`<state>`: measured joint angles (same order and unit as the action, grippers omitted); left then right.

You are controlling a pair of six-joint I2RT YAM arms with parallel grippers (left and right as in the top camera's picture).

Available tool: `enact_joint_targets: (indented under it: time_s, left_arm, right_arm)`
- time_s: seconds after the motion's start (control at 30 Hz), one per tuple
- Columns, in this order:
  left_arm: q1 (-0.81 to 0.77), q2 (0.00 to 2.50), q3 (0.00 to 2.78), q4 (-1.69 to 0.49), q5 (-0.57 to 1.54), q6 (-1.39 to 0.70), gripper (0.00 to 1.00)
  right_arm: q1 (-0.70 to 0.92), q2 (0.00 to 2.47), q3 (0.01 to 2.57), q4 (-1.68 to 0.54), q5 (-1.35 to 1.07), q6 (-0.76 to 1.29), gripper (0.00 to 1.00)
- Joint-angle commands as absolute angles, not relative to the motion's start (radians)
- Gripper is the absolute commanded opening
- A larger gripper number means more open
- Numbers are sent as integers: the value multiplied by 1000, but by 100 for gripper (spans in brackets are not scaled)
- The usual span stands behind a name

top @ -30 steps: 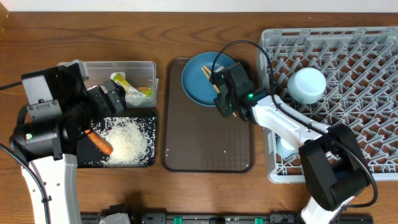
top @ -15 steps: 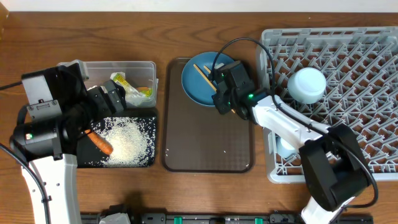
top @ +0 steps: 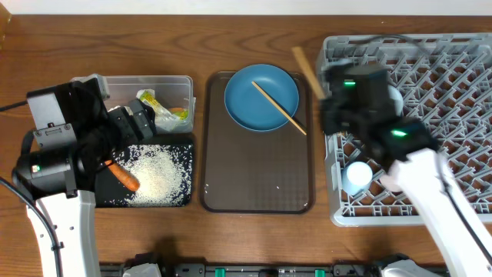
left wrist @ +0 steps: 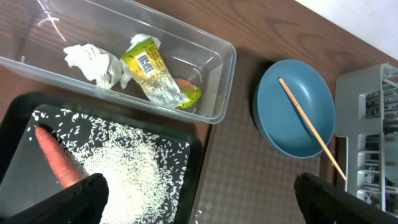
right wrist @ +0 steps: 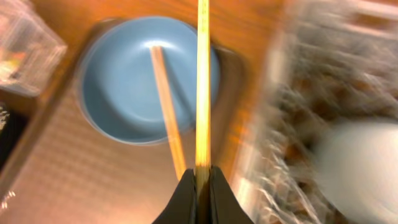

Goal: Sort waste into correct bins and load items into the dishwasher rack
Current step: 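Lift the chopsticks and carry them right into the rack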

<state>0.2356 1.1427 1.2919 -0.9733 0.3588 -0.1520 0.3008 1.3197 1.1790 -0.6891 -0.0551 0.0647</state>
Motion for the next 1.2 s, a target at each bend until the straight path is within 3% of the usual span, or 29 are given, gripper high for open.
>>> enact_joint_targets:
  time_s: [0.0,0.17,0.43,0.87,1.17]
  left_arm:
    - [241,1137,1294,-976,347,-139,98]
    - [241,1137,1294,-976,347,-139,98]
    - [241,1137,1294,-976,347,-139,98]
    - [241,1137,1294,-976,347,-139,98]
    - [241,1137,1294,-976,347,-139,98]
  right_arm:
    - [180,1248,1192,-762,-50,16,1]
    - [-35,1214,1191,-829,-60,-77,1]
    - [-247,1308,1190,-812,-60,-305,1]
    - [-318,1580,1190,-768,-56,-387,1]
    - [-334,1637,1190,-745,-71,-381,1]
